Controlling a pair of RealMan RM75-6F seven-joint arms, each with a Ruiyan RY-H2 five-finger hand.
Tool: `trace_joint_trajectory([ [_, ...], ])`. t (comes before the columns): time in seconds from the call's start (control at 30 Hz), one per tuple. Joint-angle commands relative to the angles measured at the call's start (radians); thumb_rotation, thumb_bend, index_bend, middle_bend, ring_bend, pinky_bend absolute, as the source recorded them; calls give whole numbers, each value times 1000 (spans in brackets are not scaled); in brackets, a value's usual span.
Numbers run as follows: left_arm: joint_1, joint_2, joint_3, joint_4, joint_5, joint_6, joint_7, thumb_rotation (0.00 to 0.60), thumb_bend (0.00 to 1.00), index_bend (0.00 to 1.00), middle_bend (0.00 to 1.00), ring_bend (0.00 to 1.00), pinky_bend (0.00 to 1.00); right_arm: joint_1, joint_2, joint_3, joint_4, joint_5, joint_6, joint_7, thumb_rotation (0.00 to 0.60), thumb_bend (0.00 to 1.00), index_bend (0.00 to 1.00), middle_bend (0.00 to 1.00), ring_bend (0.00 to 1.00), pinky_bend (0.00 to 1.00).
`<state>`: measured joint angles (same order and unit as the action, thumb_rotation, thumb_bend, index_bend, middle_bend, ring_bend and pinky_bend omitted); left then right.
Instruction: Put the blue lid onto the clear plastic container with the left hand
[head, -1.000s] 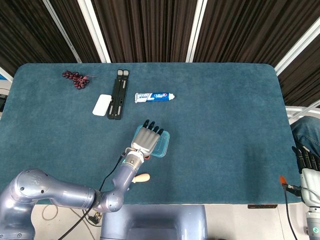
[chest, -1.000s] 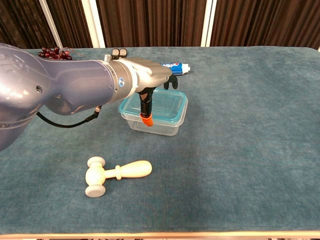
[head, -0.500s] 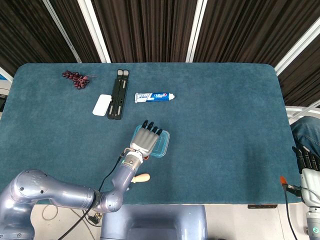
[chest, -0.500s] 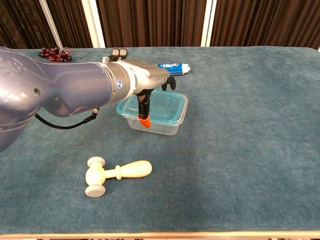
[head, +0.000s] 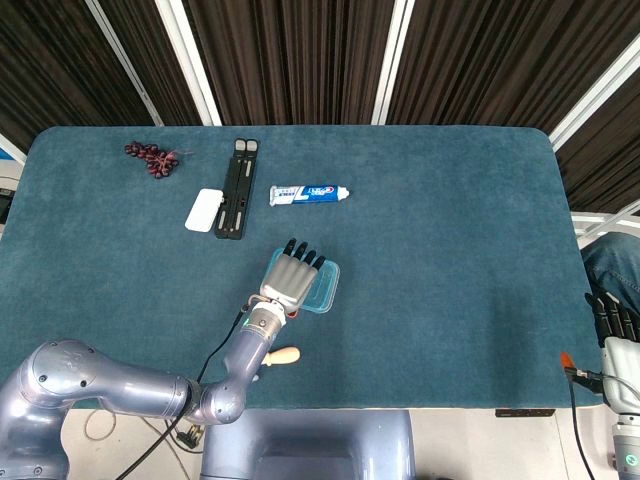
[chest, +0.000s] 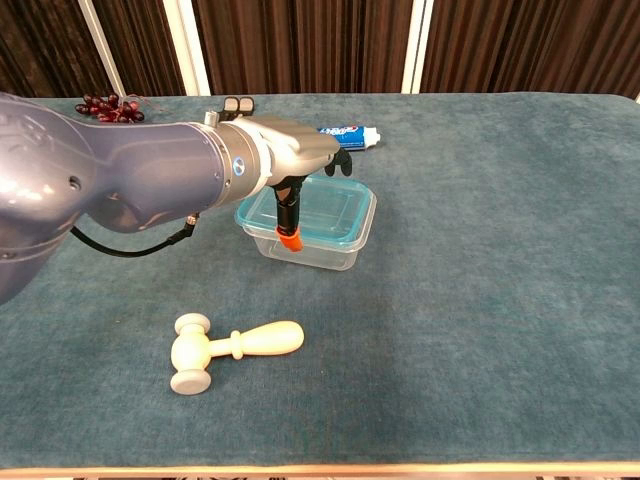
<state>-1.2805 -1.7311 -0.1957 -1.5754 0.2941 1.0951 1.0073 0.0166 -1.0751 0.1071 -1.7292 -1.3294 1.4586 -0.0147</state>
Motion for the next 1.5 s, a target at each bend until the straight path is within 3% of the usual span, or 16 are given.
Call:
trace_joint_trajectory([
  [0.03,0,-1,-1,0,1,-2,1,600,166,110,111,0,0,0,0,1,0,1,0,1,600,346,0,0,0,0],
  [0.9,2,-11,-3,-9,-2,18,25,600,166,107,128,0,0,0,1,1,-5,9,-4,-7,600,346,0,0,0,0],
  [1.5,5,-9,-5,-17,-6,19,34,600,166,103,76,0,0,0,1,2,-8,13,-4,-12,600,347,0,0,0,0],
])
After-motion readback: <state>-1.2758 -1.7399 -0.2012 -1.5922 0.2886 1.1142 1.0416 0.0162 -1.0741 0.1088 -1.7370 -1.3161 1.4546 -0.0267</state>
